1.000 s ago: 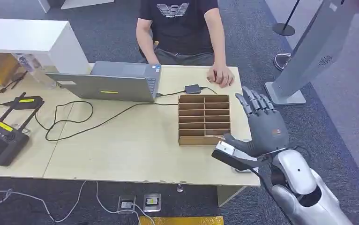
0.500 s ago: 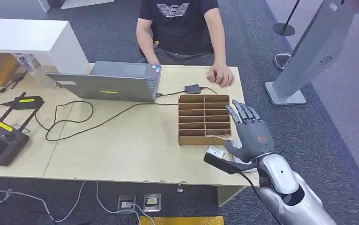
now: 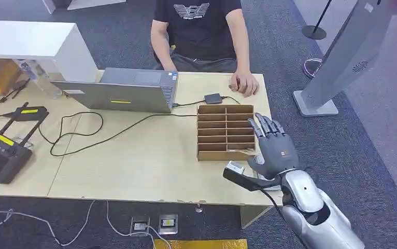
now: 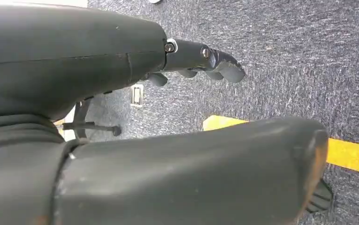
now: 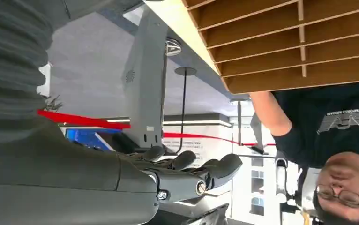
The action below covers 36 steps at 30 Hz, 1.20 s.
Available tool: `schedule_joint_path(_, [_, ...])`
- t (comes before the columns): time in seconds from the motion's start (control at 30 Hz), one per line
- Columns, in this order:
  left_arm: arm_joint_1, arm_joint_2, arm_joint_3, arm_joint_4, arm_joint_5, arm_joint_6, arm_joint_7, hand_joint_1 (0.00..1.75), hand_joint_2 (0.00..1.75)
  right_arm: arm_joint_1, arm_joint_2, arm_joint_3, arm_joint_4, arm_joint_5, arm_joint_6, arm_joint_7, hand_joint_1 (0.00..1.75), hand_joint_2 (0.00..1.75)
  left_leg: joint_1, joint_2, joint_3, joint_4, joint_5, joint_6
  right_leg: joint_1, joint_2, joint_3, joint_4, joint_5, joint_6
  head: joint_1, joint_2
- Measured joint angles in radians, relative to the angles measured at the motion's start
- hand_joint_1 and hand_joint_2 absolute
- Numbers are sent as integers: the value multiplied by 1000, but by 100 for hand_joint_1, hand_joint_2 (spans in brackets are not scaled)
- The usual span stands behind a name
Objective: Pass the card to the sensor for recognition and then transmit it.
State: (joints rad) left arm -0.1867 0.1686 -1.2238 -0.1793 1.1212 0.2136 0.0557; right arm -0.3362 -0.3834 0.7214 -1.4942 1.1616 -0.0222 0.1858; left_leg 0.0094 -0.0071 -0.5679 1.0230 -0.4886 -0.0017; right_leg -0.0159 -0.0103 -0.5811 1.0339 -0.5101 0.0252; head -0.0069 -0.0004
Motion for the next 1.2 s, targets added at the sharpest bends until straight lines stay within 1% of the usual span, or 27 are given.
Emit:
schedule_joint_path(0.1, [0, -1, 0, 0, 0, 1, 0, 0, 0, 0, 21, 9, 35, 3, -25, -1, 0, 175, 0, 0, 0, 0, 0, 0, 0, 0, 0, 0, 0, 0, 0, 0])
schedule_joint_path(0.3, [0, -2, 0, 0, -3, 0, 0, 0, 0, 1, 45, 18, 79, 3, -43, -1, 0, 175, 0, 0, 0, 0, 0, 0, 0, 0, 0, 0, 0, 0, 0, 0])
schedule_joint_path(0.4, [0, -2, 0, 0, -11, -2, 0, 0, 0, 1, 55, 26, 105, -1, -83, -1, 0, 175, 0, 0, 0, 0, 0, 0, 0, 0, 0, 0, 0, 0, 0, 0])
schedule_joint_path(0.53, [0, 1, 0, 0, -20, -6, 0, 0, 0, 1, 66, 31, 144, -10, -108, -1, 0, 175, 0, 0, 0, 0, 0, 0, 0, 0, 0, 0, 0, 0, 0, 0])
schedule_joint_path(0.7, [0, 3, 0, 0, -31, -11, -3, 0, 0, 2, 71, 37, 181, -22, -118, 8, 0, 175, 0, 0, 0, 0, 0, 0, 0, 0, 0, 0, 0, 0, 0, 0])
schedule_joint_path(1.2, [0, 13, -1, 0, -43, -18, -4, 0, 0, 8, 72, 39, 202, -43, -122, 32, 0, 175, 0, 0, 0, 0, 0, 0, 0, 0, 0, 0, 0, 0, 0, 0])
